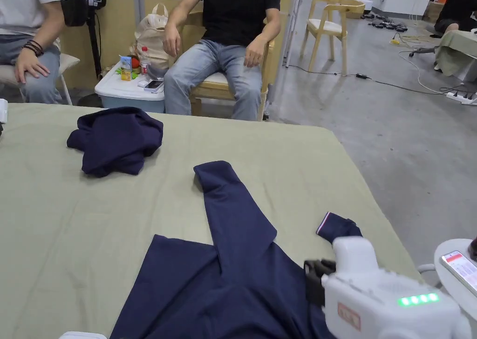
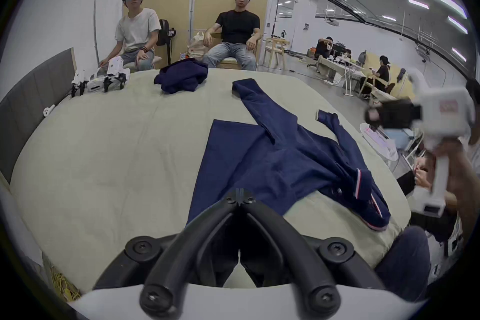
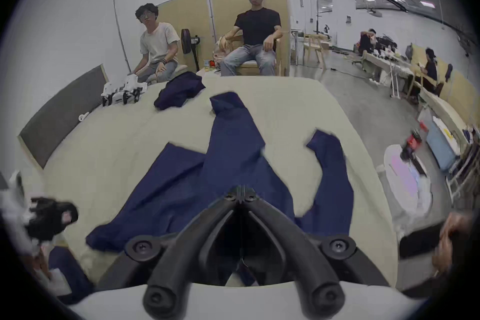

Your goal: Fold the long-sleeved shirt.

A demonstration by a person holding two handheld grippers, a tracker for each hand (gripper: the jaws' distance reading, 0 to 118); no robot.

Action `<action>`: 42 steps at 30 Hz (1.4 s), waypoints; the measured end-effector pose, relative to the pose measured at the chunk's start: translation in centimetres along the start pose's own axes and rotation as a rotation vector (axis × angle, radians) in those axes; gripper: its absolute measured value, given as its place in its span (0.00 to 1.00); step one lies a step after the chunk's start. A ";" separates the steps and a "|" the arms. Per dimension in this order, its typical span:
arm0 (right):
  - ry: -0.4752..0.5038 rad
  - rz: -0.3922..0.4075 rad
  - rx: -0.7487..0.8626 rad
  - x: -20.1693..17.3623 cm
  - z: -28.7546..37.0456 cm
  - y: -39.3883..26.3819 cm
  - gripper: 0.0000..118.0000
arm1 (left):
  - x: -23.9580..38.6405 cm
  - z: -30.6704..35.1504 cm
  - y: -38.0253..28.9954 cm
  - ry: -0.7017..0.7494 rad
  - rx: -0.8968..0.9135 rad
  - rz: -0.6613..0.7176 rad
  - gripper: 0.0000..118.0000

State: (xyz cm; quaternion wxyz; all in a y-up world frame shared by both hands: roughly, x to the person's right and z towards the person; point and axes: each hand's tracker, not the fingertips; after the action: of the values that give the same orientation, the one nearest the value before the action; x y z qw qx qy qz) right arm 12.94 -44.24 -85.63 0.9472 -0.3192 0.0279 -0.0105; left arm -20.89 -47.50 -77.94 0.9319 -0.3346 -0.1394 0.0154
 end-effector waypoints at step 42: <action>0.024 0.076 -0.091 -0.5 -7.6 10.9 0.02 | -3.2 -1.1 -0.1 0.002 -0.036 0.066 0.00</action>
State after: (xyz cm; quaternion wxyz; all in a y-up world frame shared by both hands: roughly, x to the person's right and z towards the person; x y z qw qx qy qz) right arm 12.03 -40.18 -98.26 0.9310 -0.3604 0.0521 0.0231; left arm -23.62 -48.69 -79.47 0.9249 -0.3557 -0.1274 0.0434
